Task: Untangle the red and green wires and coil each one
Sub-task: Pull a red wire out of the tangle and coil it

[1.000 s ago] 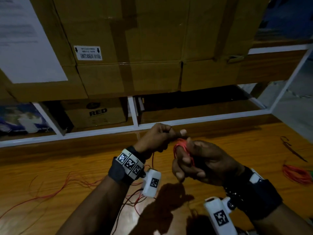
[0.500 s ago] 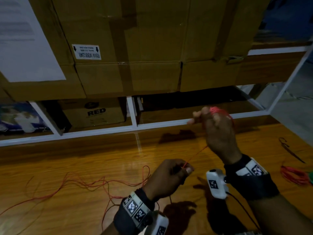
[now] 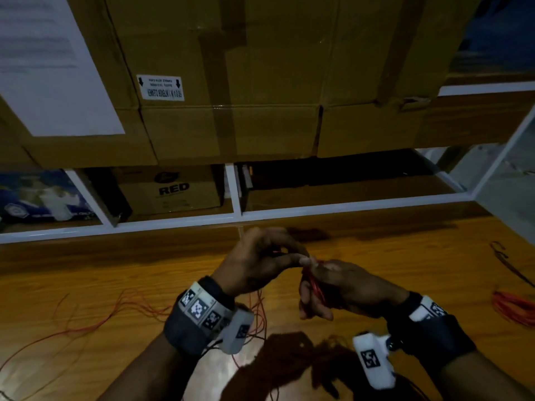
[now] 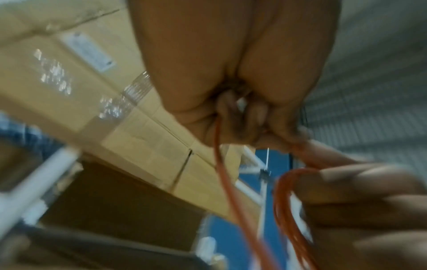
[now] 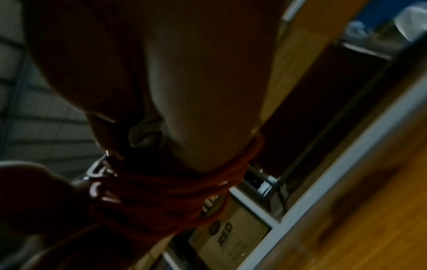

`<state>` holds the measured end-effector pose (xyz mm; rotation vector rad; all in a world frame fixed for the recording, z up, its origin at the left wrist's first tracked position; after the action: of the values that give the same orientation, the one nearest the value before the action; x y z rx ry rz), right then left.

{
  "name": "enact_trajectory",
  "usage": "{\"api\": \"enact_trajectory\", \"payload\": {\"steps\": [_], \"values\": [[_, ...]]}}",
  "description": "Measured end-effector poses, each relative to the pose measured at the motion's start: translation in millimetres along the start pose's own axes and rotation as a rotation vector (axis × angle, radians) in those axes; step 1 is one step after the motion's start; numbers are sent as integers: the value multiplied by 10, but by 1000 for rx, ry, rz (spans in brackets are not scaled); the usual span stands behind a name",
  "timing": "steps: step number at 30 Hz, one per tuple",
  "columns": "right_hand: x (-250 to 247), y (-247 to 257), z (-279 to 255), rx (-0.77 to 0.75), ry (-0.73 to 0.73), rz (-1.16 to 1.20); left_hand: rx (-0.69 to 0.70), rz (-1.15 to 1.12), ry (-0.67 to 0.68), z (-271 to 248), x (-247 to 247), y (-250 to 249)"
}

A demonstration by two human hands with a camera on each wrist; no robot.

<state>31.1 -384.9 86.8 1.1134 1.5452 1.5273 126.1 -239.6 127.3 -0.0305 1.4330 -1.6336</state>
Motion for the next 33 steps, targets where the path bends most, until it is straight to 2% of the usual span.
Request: {"api": "enact_trajectory", "payload": {"steps": [3,5,7,9,13,15,17,19,21,22,23,25,26,28,30,33], "values": [[192,100,-37,-106,188,290,51,-269,5,142,-88,-160],[333,193,-71,-171,310,417,70,-375,71,226,-62,-232],[425,308,-101,-250,339,477,81,-472,130,282,23,-221],[404,429,-114,-351,274,533,58,-591,111,313,128,-119],[228,586,-28,-495,114,748,-122,-844,56,260,468,81],[122,674,34,-550,11,804,-211,-866,12,217,652,169],[-44,830,63,-608,-203,762,-317,-846,9,175,825,254],[-284,972,67,-683,-495,715,-403,-815,45,113,957,369],[-562,1040,83,-772,-678,603,-466,-769,48,28,1043,508],[-700,1036,95,-801,-755,460,-492,-748,46,-24,1070,568],[-830,1005,94,-792,-858,217,-513,-722,41,-74,1084,614],[-971,932,52,-717,-1020,-473,-512,-624,10,-146,1053,660],[-991,854,46,-635,-995,-780,-488,-547,-28,-165,1003,672],[-984,601,65,-358,-812,-1142,-420,-376,-129,-170,815,696],[-932,297,55,-106,-610,-1238,-402,-238,-216,-155,565,723],[-685,-85,37,79,-345,-1121,-354,-58,-198,-114,250,673]]}}
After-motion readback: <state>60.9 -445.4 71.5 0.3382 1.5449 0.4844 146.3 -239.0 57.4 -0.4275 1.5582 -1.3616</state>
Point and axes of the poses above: each hand's wrist, its own z-axis towards the middle knuckle, its own x-axis out of the palm, y = z × x, the point moved 4 cm from there along z, towards the middle knuckle, and after that the axes turned 7 degrees about -x, right-handed, at the moved point
